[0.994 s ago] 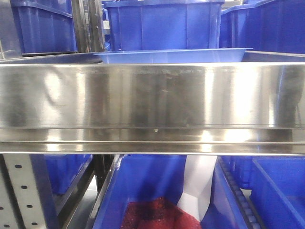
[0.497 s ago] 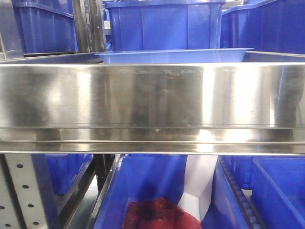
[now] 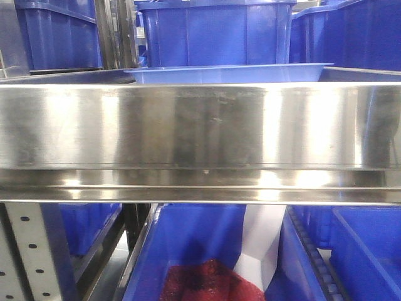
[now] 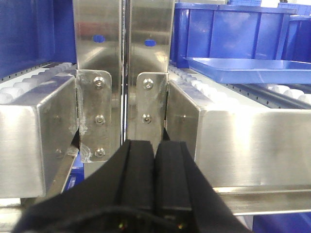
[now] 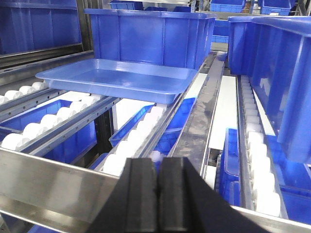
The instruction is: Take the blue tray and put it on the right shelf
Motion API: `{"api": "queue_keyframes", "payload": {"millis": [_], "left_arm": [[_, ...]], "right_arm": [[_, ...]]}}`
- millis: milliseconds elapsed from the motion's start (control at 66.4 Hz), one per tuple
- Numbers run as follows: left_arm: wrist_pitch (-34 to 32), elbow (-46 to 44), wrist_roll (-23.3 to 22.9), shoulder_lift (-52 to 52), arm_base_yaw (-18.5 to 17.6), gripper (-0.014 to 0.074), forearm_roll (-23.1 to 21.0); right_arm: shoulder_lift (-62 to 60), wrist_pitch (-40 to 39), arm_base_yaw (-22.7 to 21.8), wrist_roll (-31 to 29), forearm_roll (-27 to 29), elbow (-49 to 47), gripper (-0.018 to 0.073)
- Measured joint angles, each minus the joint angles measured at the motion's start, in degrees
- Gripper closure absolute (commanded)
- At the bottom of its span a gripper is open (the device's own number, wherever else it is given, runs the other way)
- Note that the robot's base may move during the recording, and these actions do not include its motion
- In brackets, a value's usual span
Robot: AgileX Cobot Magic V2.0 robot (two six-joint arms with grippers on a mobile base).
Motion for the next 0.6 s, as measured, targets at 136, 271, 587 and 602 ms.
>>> {"api": "queue_keyframes", "payload": {"millis": [136,271,587,602], "left_arm": [[0.0,0.0,0.0,0.0,0.0,0.0645,0.0],[0.0,0.0,0.0,0.0,1.0,0.0645,1.0],[0.0,0.0,0.0,0.0,6.3,0.0645,1.7],[0.0,0.0,0.0,0.0,6.3,0.0645,1.7]], "right_arm": [[0.0,0.0,0.0,0.0,0.0,0.0,0.0508],[0.0,0.0,0.0,0.0,0.0,0.0,0.0508],[0.0,0.0,0.0,0.0,0.0,0.0,0.0508],[0.0,0.0,0.0,0.0,0.0,0.0,0.0508]]}}
